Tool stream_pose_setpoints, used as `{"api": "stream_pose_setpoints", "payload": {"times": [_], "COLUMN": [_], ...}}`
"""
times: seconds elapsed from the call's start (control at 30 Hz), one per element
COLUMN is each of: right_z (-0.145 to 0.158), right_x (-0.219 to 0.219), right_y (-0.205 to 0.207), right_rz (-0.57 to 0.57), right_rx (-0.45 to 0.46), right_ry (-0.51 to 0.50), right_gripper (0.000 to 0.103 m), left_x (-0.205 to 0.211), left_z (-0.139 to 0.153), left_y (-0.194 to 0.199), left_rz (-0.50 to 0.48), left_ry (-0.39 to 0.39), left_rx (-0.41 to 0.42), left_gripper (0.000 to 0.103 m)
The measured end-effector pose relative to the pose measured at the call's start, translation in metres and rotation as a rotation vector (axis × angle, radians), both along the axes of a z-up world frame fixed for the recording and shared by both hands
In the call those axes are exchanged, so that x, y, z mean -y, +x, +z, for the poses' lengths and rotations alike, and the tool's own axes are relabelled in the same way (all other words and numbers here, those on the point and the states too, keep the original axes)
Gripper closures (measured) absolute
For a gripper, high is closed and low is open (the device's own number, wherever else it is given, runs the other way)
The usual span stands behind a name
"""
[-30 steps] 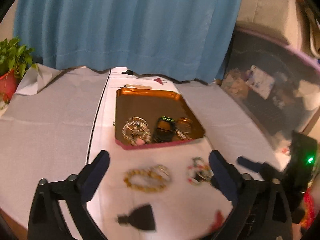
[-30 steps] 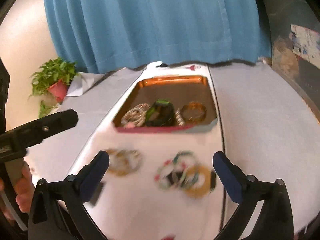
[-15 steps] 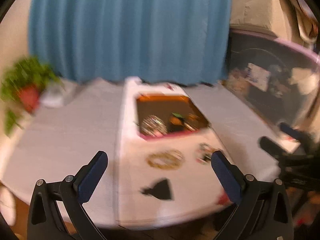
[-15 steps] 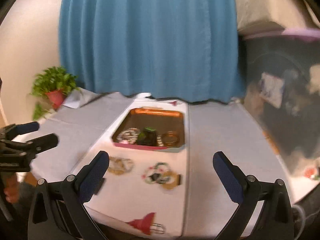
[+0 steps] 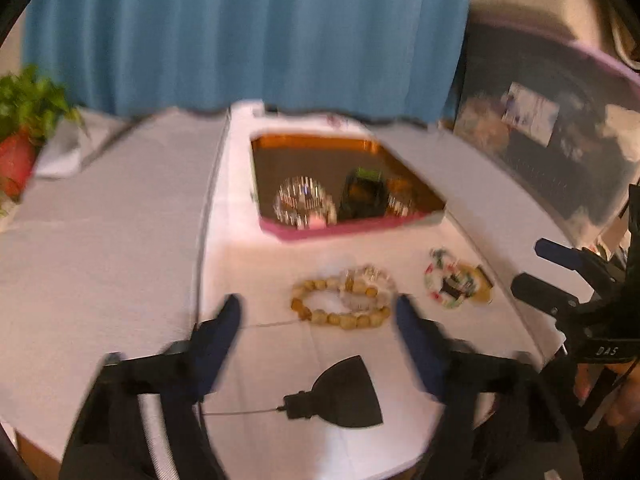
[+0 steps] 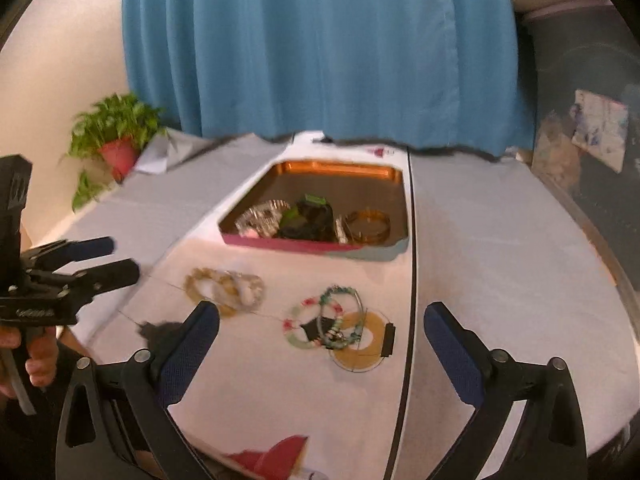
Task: Organize jewelry
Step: 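Grasp the wooden bead bracelet with the left tool while the right tool grasps the green beaded bracelet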
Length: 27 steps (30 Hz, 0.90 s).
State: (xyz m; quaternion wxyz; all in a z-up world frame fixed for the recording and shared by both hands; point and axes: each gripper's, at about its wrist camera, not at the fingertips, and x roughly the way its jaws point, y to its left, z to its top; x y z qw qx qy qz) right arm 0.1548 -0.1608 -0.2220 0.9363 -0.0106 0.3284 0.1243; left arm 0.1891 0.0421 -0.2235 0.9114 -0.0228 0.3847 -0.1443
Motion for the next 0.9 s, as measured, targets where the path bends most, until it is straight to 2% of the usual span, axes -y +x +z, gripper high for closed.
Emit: {"api": "stream_pose_setpoints", "payload": {"times": [0.03,0.07,0.1,0.13,0.2,0.3,0.43,0.5,0.57,0.6,0.73,0.9], "right_z": [-0.01,-0.016,-0.024,-0.031,-0.042,-0.045,-0.051,-0.053,-0.055,-0.055,-0.055,-0.063], "right_x": [0.002,0.005,0.009,0.012,0.019,0.024,0.016,0.01,0.003,-0.001,-0.013,-0.021], "right_y": [0.008,0.014,0.021,0.028,0.042,0.051,0.063,0.066,0.067,0.066,0.062,0.062], "right_rz": [-0.003,-0.006,-0.018,-0.029,-0.043,-0.042,0.0,0.021,0.042,0.052,0.107,0.121], "right_rx": [-0.026,-0.047,-0.075,-0.099,-0.136,-0.14,-0.16,-0.164,-0.169,-0.165,-0.159,-0.189], "right_ry": [0.011,0.022,0.033,0.036,0.052,0.078,0.058,0.046,0.031,0.026,0.018,-0.036], "right_gripper": [0.031,0.042,0.056,0.066,0.073,0.079,0.085,0.085,0.085,0.085,0.085,0.086], "left_x": [0.0,0.0,-0.001,-0.002,-0.002,0.001,0.015,0.017,0.016,0.014,-0.001,-0.008], "left_z": [-0.008,-0.013,-0.02,-0.026,-0.031,-0.04,-0.042,-0.044,-0.044,-0.043,-0.039,-0.024], "left_y": [0.01,0.016,0.024,0.031,0.038,0.048,0.05,0.05,0.051,0.051,0.05,0.036], "left_rz": [-0.015,-0.022,-0.021,-0.013,-0.014,-0.04,-0.052,-0.059,-0.058,-0.059,-0.057,-0.061], "left_ry": [-0.019,-0.033,-0.036,-0.024,-0.006,0.005,0.129,0.154,0.138,0.132,0.004,-0.053], "left_rx": [-0.032,-0.044,-0.054,-0.065,-0.07,-0.1,-0.045,-0.03,-0.047,-0.056,-0.122,-0.087], "left_gripper": [0.058,0.061,0.063,0.063,0.064,0.065,0.073,0.076,0.084,0.093,0.093,0.093]}}
